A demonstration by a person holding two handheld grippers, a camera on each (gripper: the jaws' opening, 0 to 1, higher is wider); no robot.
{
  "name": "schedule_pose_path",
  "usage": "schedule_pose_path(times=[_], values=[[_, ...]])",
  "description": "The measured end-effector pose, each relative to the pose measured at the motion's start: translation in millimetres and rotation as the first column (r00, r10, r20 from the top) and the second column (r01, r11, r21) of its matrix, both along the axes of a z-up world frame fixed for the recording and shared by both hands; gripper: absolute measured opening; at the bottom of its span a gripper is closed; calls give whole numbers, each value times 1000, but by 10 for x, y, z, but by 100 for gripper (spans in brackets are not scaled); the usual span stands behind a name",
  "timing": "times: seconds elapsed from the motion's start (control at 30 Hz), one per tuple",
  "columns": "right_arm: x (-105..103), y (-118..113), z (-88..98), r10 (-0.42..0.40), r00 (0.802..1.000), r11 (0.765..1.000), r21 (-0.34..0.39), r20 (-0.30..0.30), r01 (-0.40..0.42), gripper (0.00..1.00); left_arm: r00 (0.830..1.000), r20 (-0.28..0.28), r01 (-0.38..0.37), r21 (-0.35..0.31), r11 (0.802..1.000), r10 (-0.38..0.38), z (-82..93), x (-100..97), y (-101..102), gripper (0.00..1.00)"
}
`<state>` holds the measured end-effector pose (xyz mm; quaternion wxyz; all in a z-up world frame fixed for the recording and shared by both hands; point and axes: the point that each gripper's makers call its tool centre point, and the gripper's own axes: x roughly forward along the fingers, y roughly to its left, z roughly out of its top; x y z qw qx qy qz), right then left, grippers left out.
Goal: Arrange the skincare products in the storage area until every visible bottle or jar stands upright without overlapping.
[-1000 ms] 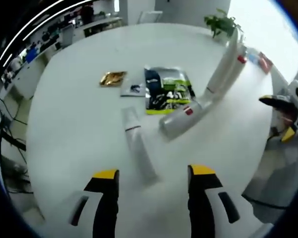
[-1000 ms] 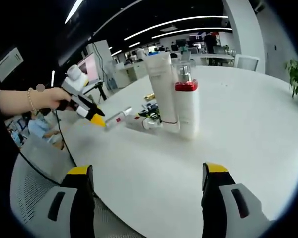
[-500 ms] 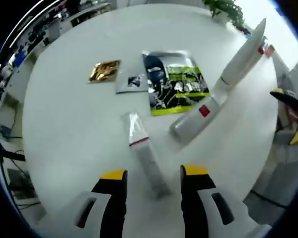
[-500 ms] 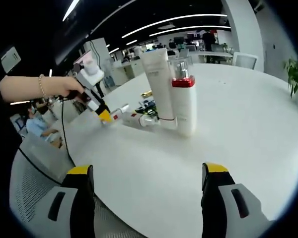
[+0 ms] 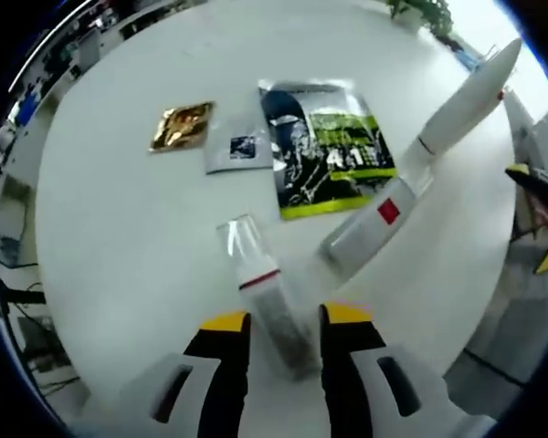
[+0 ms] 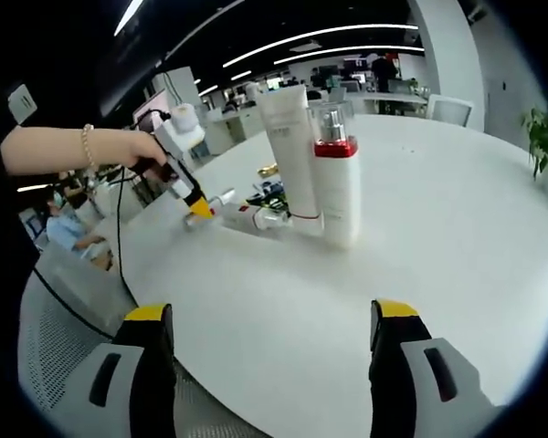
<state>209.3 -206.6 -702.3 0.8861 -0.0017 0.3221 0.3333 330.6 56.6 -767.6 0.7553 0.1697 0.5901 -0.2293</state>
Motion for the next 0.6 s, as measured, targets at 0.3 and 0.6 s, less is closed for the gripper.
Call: schedule_pose_path(times=[0.3,0.6], values=[[6,-24,3,-14,1000,1000,6,-3,14,87,1000,-17,3,29,1000,-3,-34,-18,83,24],[-4,-23,-11,-9,1000,1000,-2,-7,9,87,1000,5,-5,20,1000,5,22,-34,90,20]])
